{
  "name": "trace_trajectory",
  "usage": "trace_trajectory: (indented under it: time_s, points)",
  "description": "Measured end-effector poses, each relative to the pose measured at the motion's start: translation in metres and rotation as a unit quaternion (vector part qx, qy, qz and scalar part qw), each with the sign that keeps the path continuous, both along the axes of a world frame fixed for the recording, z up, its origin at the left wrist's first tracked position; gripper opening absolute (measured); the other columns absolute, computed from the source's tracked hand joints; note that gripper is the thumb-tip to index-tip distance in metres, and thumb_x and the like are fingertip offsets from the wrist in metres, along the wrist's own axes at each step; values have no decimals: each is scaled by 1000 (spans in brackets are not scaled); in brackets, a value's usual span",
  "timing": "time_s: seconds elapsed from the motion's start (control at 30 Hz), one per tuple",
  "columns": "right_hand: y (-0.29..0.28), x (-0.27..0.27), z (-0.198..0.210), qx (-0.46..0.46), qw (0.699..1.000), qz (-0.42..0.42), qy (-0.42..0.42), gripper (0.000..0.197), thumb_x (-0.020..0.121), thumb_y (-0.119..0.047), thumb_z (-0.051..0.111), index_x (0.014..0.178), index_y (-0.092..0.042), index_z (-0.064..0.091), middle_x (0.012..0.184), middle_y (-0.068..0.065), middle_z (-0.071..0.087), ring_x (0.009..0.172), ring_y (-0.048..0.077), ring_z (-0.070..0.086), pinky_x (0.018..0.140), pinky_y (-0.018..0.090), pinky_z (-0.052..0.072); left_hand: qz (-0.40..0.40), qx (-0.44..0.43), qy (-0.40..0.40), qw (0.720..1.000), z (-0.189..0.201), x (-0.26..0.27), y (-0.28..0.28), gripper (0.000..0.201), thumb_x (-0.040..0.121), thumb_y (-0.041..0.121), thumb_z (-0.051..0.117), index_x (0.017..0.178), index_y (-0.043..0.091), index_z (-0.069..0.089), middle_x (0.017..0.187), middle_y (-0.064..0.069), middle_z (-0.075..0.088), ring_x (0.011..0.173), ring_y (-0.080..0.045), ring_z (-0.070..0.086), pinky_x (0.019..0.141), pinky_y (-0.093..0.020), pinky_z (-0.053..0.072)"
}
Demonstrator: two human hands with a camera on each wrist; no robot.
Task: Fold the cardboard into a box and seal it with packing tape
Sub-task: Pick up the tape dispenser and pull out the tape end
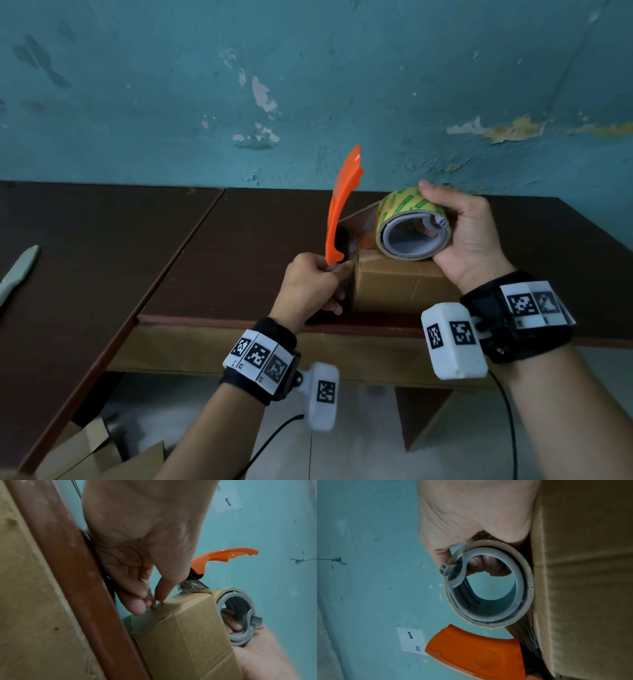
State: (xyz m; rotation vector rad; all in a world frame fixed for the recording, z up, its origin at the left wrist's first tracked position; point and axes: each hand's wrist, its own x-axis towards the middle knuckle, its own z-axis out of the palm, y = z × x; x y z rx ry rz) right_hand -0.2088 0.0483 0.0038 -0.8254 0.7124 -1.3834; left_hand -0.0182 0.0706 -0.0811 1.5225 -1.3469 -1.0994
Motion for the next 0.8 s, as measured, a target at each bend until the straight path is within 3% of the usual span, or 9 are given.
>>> trace_trajectory:
  time_s: [0.1, 0.23, 0.37, 0.5, 0.7, 0.8]
  points:
    - [0, 0, 0, 0, 1000, 0, 1, 8, 71, -13, 71, 65, -9, 76, 81, 13, 72, 78, 28, 71, 90, 46, 57, 0, -3, 4, 1000, -3, -1, -2, 30, 101, 30, 66, 81, 8, 62, 64, -8, 70, 45, -22, 65, 45, -25, 51]
    - [0, 0, 0, 1, 1000, 2, -1, 8, 70, -12, 71, 74, -6, 73, 84, 15, 71, 79, 29, 70, 90, 46, 57, 0, -8, 2, 1000, -6, -3, -2, 31, 102, 31, 65, 84, 7, 62, 60, -5, 69, 43, -21, 65, 42, -24, 49]
    - [-1, -1, 0, 1, 1000, -1, 5, 14, 72, -13, 71, 82, -4, 70, 85, 14, 71, 80, 28, 71, 89, 45, 58, 5, -18, -18, 1000, -5, -6, 1, 29, 104, 32, 62, 84, 11, 62, 61, -3, 71, 45, -21, 66, 48, -30, 55]
    - [1, 0, 1, -1, 1000, -2, 2, 6, 72, -13, 71, 72, -7, 74, 80, 13, 72, 76, 27, 72, 84, 43, 60, 27, -46, -58, 997, -7, -10, 5, 25, 102, 37, 62, 87, 16, 61, 64, -2, 73, 49, -22, 71, 60, -41, 63]
    - [1, -1, 0, -3, 1000, 4, 7, 11, 73, -14, 70, 79, -5, 71, 84, 14, 72, 79, 28, 71, 88, 44, 58, 45, -65, -92, 993, -7, -11, 9, 26, 99, 42, 64, 88, 20, 54, 71, -2, 73, 47, -21, 72, 61, -45, 64]
    - [1, -1, 0, -2, 1000, 0, 4, 7, 72, -13, 71, 72, -8, 74, 82, 13, 73, 77, 27, 71, 86, 44, 59, 54, -76, -118, 989, -5, -13, 10, 29, 99, 43, 61, 87, 18, 54, 70, -2, 73, 46, -19, 71, 62, -44, 63]
